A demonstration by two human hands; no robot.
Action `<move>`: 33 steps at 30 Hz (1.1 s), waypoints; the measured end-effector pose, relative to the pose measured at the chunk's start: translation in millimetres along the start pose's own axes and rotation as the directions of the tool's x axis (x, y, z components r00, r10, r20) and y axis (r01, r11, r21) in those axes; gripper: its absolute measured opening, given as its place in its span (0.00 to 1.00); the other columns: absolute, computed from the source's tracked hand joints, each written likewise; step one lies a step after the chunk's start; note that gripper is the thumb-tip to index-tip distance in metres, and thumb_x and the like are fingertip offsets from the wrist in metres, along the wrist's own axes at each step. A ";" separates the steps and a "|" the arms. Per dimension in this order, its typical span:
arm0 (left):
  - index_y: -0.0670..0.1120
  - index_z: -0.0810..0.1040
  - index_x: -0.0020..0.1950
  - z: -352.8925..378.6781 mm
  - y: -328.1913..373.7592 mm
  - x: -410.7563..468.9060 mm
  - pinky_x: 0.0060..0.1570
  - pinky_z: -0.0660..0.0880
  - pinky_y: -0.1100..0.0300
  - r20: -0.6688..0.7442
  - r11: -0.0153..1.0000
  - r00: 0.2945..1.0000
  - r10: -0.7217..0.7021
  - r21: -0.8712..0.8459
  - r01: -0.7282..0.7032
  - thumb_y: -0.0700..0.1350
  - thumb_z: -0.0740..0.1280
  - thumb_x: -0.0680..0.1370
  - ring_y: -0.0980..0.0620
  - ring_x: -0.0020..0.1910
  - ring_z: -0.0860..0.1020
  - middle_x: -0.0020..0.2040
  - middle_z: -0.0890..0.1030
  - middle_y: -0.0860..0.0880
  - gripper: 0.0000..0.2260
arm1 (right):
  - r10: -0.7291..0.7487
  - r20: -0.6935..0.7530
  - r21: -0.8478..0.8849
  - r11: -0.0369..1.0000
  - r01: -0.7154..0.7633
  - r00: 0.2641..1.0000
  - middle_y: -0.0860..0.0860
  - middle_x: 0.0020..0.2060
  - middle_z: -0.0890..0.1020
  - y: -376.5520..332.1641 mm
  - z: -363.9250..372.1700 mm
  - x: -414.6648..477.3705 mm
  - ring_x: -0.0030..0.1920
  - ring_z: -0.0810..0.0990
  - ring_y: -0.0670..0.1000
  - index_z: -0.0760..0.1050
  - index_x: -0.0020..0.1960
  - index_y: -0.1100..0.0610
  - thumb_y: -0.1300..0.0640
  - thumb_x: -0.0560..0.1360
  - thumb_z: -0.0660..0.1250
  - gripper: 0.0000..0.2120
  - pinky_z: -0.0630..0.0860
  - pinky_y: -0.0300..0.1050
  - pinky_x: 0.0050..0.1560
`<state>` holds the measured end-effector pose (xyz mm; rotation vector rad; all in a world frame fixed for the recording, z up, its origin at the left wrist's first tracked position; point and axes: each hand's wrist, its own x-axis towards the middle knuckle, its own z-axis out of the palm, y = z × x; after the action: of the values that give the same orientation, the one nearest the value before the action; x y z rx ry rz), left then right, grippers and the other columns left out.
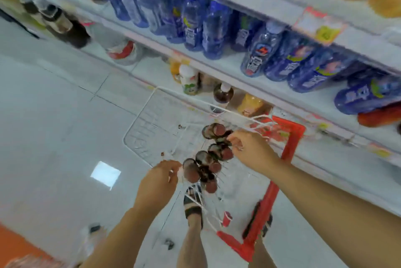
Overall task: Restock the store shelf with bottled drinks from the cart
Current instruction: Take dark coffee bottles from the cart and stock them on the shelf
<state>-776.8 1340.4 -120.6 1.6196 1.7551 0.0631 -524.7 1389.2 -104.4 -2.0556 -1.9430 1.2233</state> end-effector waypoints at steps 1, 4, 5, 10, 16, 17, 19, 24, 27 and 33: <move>0.54 0.78 0.56 4.9 -14.1 8.5 0.47 0.74 0.60 0.031 1.000 0.999 -0.006 0.009 0.005 0.42 0.62 0.77 0.54 0.46 0.78 0.53 0.80 0.53 0.12 | 0.019 0.025 -0.020 1.000 -0.018 1.000 0.53 0.58 0.79 1.1 13.6 16.1 0.56 0.78 0.53 0.75 0.61 0.55 0.60 0.74 0.65 0.16 0.73 0.42 0.53; 0.53 0.76 0.60 20.1 -48.2 34.4 0.53 0.74 0.57 0.116 0.999 0.993 0.018 0.045 -0.024 0.42 0.62 0.78 0.51 0.52 0.78 0.57 0.78 0.52 0.13 | 0.097 0.072 -0.145 0.986 -0.086 0.993 0.55 0.67 0.69 10.8 47.1 62.7 0.62 0.73 0.58 0.66 0.69 0.53 0.59 0.73 0.65 0.25 0.72 0.49 0.60; 0.53 0.76 0.61 24.4 -56.8 41.6 0.55 0.74 0.56 0.140 0.997 0.990 0.034 0.069 -0.044 0.43 0.62 0.78 0.51 0.53 0.78 0.58 0.78 0.53 0.13 | 0.121 0.091 -0.190 0.976 -0.102 0.988 0.56 0.69 0.65 15.2 56.4 77.4 0.63 0.72 0.60 0.63 0.71 0.52 0.59 0.73 0.65 0.27 0.72 0.51 0.60; 0.54 0.76 0.61 42.8 -82.7 59.8 0.58 0.70 0.58 0.121 0.975 0.984 0.131 0.163 -0.150 0.44 0.62 0.78 0.53 0.51 0.79 0.58 0.79 0.55 0.13 | 0.184 0.106 -0.236 0.959 -0.155 0.977 0.56 0.71 0.61 35.0 99.3 127.8 0.65 0.70 0.60 0.62 0.72 0.51 0.62 0.74 0.65 0.28 0.71 0.53 0.62; 0.54 0.72 0.63 58.6 -81.9 67.2 0.58 0.65 0.58 0.181 0.960 0.973 0.144 0.212 -0.182 0.48 0.60 0.78 0.53 0.52 0.78 0.57 0.77 0.55 0.13 | 0.160 -0.063 -0.148 0.975 -0.168 0.985 0.56 0.58 0.69 37.7 120.6 136.4 0.51 0.76 0.59 0.75 0.57 0.52 0.65 0.71 0.68 0.16 0.75 0.53 0.55; 0.55 0.71 0.64 63.0 -78.1 68.3 0.58 0.66 0.58 0.228 0.956 0.962 0.151 0.215 -0.201 0.50 0.60 0.78 0.52 0.53 0.77 0.58 0.76 0.55 0.14 | 0.153 -0.068 -0.121 0.980 -0.160 0.986 0.55 0.56 0.69 37.1 119.8 133.5 0.50 0.76 0.58 0.76 0.56 0.52 0.65 0.70 0.68 0.16 0.75 0.52 0.54; 0.55 0.67 0.67 74.5 -69.1 72.4 0.57 0.67 0.56 0.340 0.933 0.923 0.178 0.239 -0.268 0.53 0.61 0.77 0.50 0.55 0.76 0.62 0.73 0.54 0.19 | 0.134 -0.106 -0.068 0.988 -0.141 0.985 0.53 0.52 0.69 35.4 114.1 125.4 0.48 0.76 0.56 0.77 0.54 0.51 0.65 0.69 0.68 0.16 0.76 0.51 0.51; 0.49 0.66 0.65 109.6 -44.8 86.9 0.43 0.69 0.54 0.585 0.790 0.806 0.088 0.452 -0.414 0.51 0.66 0.74 0.45 0.47 0.74 0.62 0.65 0.46 0.21 | 0.082 -0.185 0.033 0.996 -0.077 0.979 0.48 0.50 0.68 35.3 87.3 96.2 0.45 0.71 0.46 0.76 0.49 0.48 0.62 0.67 0.71 0.14 0.66 0.35 0.47; 0.46 0.68 0.62 113.7 -33.9 94.3 0.35 0.71 0.54 0.509 0.802 0.858 0.073 0.481 -0.354 0.44 0.66 0.74 0.46 0.39 0.72 0.60 0.65 0.45 0.17 | 0.054 -0.213 0.104 0.994 -0.032 0.976 0.49 0.50 0.70 33.3 64.8 75.8 0.48 0.71 0.45 0.76 0.47 0.47 0.61 0.66 0.74 0.14 0.60 0.28 0.47; 0.51 0.73 0.54 43.8 5.0 76.6 0.39 0.77 0.53 0.237 0.942 0.971 0.041 0.316 -0.117 0.53 0.65 0.70 0.48 0.39 0.74 0.51 0.69 0.51 0.15 | 0.005 -0.298 0.157 0.987 0.044 0.954 0.48 0.47 0.72 9.1 6.1 29.3 0.47 0.72 0.45 0.78 0.47 0.50 0.58 0.65 0.76 0.13 0.62 0.25 0.45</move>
<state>-744.2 1390.0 -186.1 1.8513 1.5818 -0.3830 -523.9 1409.9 -127.9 -1.9976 -1.6680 0.9632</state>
